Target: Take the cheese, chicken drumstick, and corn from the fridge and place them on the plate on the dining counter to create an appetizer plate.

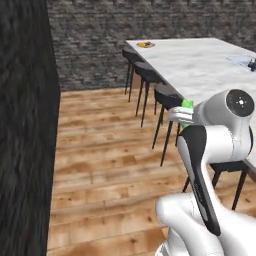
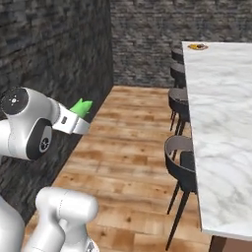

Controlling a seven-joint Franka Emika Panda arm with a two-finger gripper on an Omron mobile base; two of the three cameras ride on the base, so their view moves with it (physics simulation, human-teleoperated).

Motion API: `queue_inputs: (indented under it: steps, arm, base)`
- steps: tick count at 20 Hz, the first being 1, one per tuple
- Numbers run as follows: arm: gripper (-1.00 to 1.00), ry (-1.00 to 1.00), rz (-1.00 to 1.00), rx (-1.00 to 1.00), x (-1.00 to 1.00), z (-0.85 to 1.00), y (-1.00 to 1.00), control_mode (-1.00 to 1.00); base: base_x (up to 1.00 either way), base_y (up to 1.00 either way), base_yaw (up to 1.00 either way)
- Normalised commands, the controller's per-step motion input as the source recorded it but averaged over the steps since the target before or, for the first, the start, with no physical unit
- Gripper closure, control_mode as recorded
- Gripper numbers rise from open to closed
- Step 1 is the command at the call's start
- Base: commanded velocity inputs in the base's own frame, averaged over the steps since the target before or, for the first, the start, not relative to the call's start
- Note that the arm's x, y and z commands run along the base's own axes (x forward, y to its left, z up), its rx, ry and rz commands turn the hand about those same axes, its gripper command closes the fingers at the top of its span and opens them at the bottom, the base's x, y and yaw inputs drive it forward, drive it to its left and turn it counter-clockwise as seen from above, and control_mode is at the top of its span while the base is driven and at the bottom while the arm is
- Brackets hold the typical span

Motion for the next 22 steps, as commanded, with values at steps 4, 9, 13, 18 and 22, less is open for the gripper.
queue_inputs:
  steps: [4,9,13,18,22]
  arm:
    - [1.00,0.00,0.00,0.00,0.00,0.00,0.00,1.00]
    - [1.00,0.00,0.00,0.00,0.00,0.00,0.00,1.00]
    - [1.00,0.00,0.00,0.00,0.00,0.00,0.00,1.00]
    - [1.00,0.00,0.00,0.00,0.00,0.00,0.00,1.00]
    - [1.00,0.00,0.00,0.00,0.00,0.00,0.00,1.00]
  base:
    - [1.00,-0.42,0.00]
    - [1.00,-0.15,0.00]
    - [1.00,0.00,0.00]
    - [1.00,0.00,-0.04]
    - [1.00,0.00,-0.11]
